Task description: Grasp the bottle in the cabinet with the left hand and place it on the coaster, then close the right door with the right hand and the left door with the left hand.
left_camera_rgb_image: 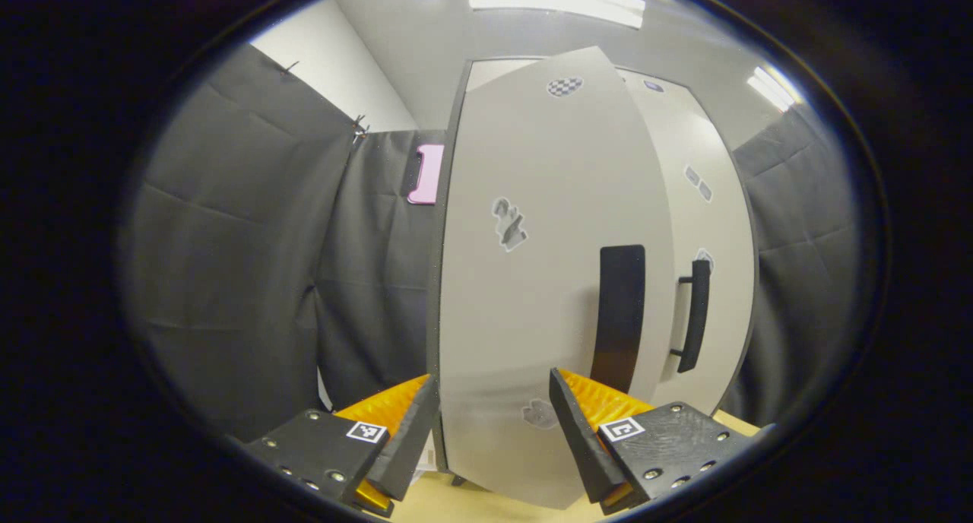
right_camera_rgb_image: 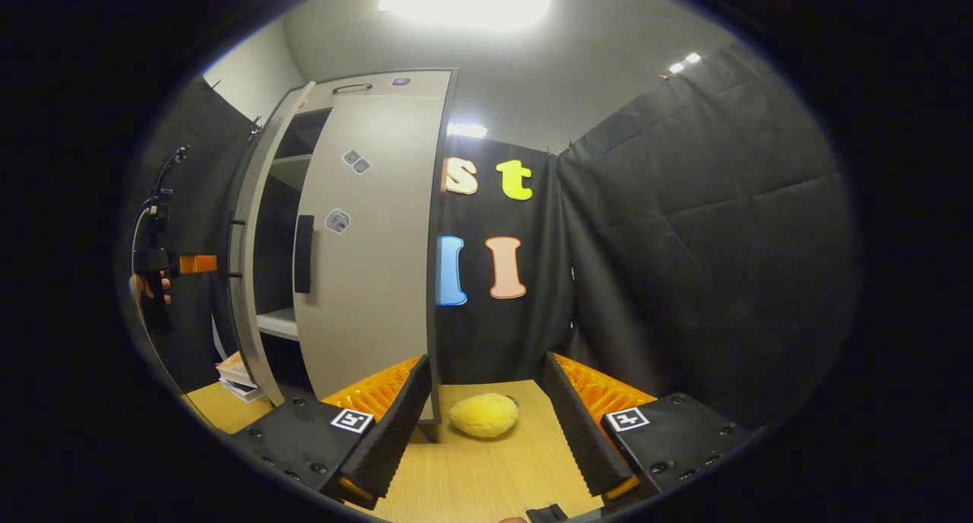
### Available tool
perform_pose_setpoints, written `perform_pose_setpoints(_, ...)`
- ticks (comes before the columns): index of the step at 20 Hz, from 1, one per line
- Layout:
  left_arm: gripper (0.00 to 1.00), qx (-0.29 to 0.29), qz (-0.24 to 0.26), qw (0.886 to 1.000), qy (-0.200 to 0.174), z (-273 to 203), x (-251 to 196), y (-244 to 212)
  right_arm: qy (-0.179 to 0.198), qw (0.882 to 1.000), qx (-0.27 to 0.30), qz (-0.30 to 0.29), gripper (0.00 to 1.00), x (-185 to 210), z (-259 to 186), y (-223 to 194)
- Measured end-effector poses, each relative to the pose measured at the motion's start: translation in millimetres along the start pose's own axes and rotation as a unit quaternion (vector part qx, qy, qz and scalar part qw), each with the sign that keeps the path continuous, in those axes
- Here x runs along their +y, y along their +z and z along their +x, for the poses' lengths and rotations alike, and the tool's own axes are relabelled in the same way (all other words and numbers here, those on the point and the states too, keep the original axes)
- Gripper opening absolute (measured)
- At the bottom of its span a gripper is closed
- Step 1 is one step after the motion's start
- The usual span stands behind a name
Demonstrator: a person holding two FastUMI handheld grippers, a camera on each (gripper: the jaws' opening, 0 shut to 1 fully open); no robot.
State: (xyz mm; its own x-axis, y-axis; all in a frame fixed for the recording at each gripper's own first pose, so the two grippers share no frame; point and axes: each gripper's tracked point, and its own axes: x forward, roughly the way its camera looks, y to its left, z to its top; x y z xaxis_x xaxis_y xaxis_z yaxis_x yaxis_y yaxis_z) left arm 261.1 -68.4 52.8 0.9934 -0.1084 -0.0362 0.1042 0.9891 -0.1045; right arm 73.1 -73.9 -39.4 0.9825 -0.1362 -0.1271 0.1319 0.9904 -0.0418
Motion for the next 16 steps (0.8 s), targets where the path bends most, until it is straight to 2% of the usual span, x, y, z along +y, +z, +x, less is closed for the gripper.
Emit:
perform_pose_setpoints(1, 0.92, -0.005, 0.007, 1.0, 0.004, -10, 5, 5, 0.008, 1.0, -0.003, 0.002, 0.95, 3, 0, 4)
perform_pose_setpoints(2, 0.86, -0.01, 0.015, 1.0, 0.01, -23, 12, 9, 0.017, 1.0, -0.007, 0.004, 0.95, 5, 0, 7)
perform_pose_setpoints(3, 0.92, -0.012, 0.023, 1.0, 0.015, -37, 17, 13, 0.026, 1.0, -0.01, 0.007, 0.95, 8, -1, 11)
perform_pose_setpoints(4, 0.92, -0.015, 0.032, 0.999, 0.022, -52, 21, 16, 0.036, 0.999, -0.012, 0.009, 0.92, 11, -3, 14)
perform_pose_setpoints(6, 0.92, -0.02, 0.047, 0.998, 0.034, -80, 28, 19, 0.057, 0.998, -0.018, 0.016, 0.95, 17, -6, 20)
perform_pose_setpoints(7, 0.86, -0.021, 0.053, 0.998, 0.037, -95, 31, 19, 0.067, 0.997, -0.019, 0.019, 0.95, 20, -8, 23)
perform_pose_setpoints(9, 0.86, -0.019, 0.059, 0.997, 0.042, -123, 40, 15, 0.082, 0.996, -0.02, 0.022, 0.95, 28, -14, 28)
perform_pose_setpoints(12, 0.86, -0.015, 0.063, 0.997, 0.048, -156, 58, 7, 0.094, 0.995, -0.029, 0.025, 0.95, 38, -28, 37)
perform_pose_setpoints(13, 0.89, -0.012, 0.065, 0.997, 0.047, -165, 63, 6, 0.096, 0.994, -0.033, 0.025, 0.95, 43, -33, 41)
perform_pose_setpoints(14, 0.86, -0.012, 0.069, 0.996, 0.046, -172, 68, 4, 0.097, 0.994, -0.037, 0.023, 0.95, 46, -38, 44)
perform_pose_setpoints(16, 0.86, -0.007, 0.072, 0.996, 0.043, -181, 77, 2, 0.095, 0.995, -0.038, 0.019, 0.95, 52, -48, 46)
